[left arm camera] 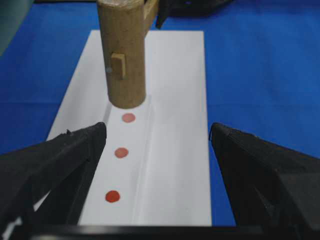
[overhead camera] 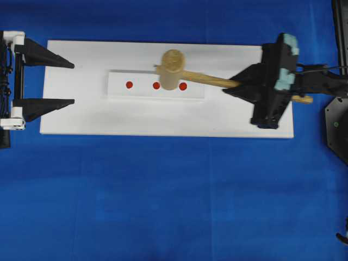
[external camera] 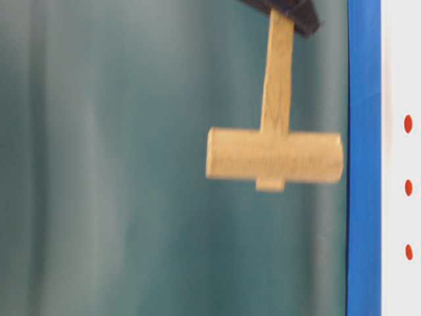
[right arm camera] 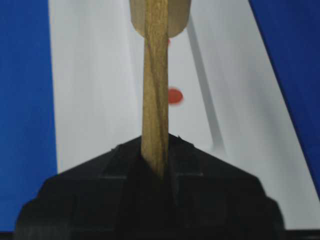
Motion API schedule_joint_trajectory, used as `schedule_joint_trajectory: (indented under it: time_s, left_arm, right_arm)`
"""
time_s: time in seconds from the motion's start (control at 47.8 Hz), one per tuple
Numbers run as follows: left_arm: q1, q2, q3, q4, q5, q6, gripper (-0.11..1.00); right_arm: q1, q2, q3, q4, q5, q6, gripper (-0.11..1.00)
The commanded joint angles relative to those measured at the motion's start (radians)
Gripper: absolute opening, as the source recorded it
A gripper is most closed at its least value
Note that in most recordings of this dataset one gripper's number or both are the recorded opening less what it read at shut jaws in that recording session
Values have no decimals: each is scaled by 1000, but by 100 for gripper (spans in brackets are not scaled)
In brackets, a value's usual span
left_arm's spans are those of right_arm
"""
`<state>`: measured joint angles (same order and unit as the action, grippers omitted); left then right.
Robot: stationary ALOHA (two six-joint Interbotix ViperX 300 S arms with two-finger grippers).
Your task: Hit the mark with a hammer.
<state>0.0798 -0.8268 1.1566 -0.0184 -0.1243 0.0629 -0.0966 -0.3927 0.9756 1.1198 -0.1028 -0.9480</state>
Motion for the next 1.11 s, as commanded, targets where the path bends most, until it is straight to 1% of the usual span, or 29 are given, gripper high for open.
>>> schedule_joint_trajectory:
  time_s: [0.0,0.188,0.272,0.376,0.606,0.732,0.941,1.087]
  left_arm:
    - [3,5,-11,-2,-11,-2,83]
    - [3,5,-9,-2,-11,-2,83]
    - [3,5,-9,-2,-11,-2,83]
    - [3,3,-9,-2,-9,-2,83]
    - [3,9,-8,-2,-11,-2,83]
    - [3,40,-12,-2,-32,-2,83]
    - [3,175,-49,-2,-156,-3,85]
    - [3,288,-107,-2,-184,-3,90]
  right_arm:
    - [21,48,-84,-15,-3,-2,0]
    - [40,189,-224,-32,9,-8,0]
    - [41,230,-272,-34,32,-9,0]
    - [41,264,-311,-48,54,-11,0]
    - [43,279,-328,-52,63,-11,0]
    - [43,279,-328,-52,63,-11,0]
    - [43,279,-328,-51,61,-11,0]
    - [43,279,-327,-52,63,-11,0]
